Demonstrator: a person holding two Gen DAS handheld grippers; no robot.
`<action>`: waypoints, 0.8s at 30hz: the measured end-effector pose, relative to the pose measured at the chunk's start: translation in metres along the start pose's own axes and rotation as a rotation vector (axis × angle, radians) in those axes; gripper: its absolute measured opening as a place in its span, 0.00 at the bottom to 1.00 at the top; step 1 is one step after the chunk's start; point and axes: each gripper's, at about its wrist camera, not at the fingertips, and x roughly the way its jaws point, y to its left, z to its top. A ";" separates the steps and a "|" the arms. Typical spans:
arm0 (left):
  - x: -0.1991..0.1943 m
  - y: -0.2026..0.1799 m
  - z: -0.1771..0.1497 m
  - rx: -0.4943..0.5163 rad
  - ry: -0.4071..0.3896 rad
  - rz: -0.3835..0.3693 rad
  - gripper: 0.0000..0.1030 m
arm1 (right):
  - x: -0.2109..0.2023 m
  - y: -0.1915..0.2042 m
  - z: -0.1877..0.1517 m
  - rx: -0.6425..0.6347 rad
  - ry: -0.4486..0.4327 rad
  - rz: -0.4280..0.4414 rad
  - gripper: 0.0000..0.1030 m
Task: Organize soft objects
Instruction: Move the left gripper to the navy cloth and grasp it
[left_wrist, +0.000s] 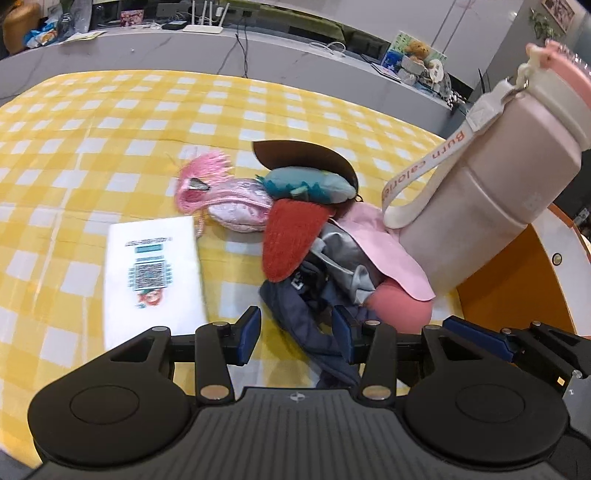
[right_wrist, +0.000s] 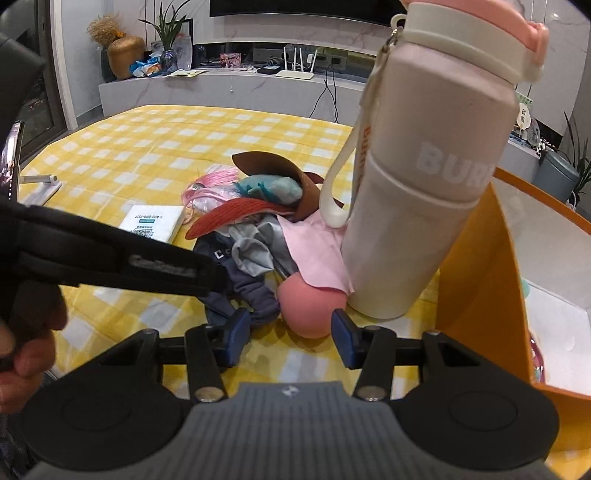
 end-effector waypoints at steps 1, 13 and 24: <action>0.002 -0.001 0.000 0.002 0.001 0.000 0.26 | 0.001 0.000 0.001 -0.002 0.000 -0.003 0.47; -0.041 0.001 -0.005 0.033 -0.094 0.038 0.01 | -0.011 0.002 0.007 -0.021 -0.075 0.043 0.47; -0.086 0.031 0.003 -0.002 -0.253 0.204 0.01 | 0.003 0.024 0.022 -0.084 -0.056 0.095 0.41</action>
